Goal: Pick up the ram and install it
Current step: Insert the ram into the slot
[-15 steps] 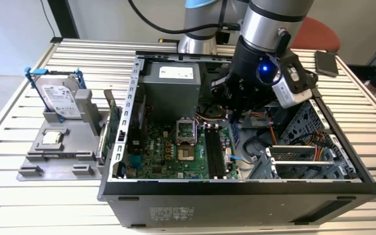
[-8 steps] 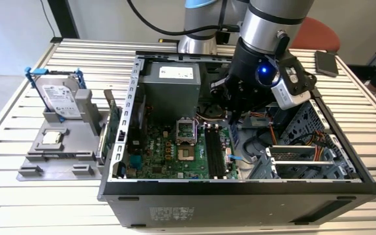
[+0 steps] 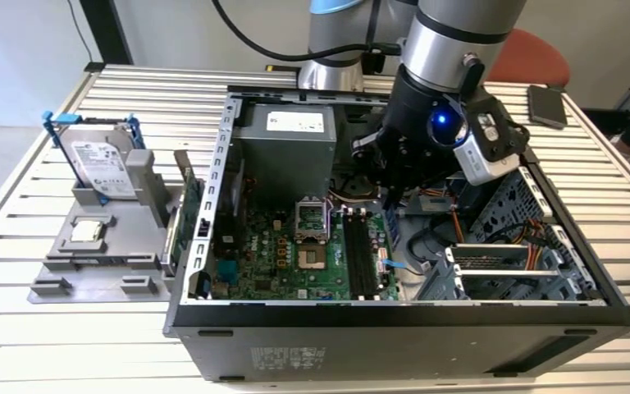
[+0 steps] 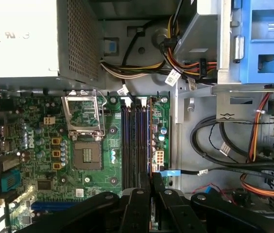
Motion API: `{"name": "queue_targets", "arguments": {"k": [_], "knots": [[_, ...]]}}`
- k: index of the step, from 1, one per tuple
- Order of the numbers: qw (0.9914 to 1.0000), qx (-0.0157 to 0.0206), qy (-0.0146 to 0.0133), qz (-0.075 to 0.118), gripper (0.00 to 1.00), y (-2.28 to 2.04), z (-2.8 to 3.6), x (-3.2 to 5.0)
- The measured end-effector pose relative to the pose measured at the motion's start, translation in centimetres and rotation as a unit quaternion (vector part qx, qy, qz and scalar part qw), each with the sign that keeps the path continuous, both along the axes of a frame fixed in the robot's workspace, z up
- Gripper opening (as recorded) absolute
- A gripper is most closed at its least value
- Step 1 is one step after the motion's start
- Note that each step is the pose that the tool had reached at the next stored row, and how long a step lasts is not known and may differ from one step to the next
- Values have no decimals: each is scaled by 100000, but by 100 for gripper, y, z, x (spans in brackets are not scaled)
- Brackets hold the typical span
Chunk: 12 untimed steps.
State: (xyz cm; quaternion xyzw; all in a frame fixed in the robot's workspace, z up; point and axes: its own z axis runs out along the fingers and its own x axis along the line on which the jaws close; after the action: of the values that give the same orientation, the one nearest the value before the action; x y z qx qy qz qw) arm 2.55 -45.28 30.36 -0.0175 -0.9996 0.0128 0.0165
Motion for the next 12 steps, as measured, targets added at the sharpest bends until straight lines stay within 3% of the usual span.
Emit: {"name": "queue_targets", "arguments": {"k": [12], "knots": [[100000, 4, -1, 1, 0, 0, -18, 0]]}}
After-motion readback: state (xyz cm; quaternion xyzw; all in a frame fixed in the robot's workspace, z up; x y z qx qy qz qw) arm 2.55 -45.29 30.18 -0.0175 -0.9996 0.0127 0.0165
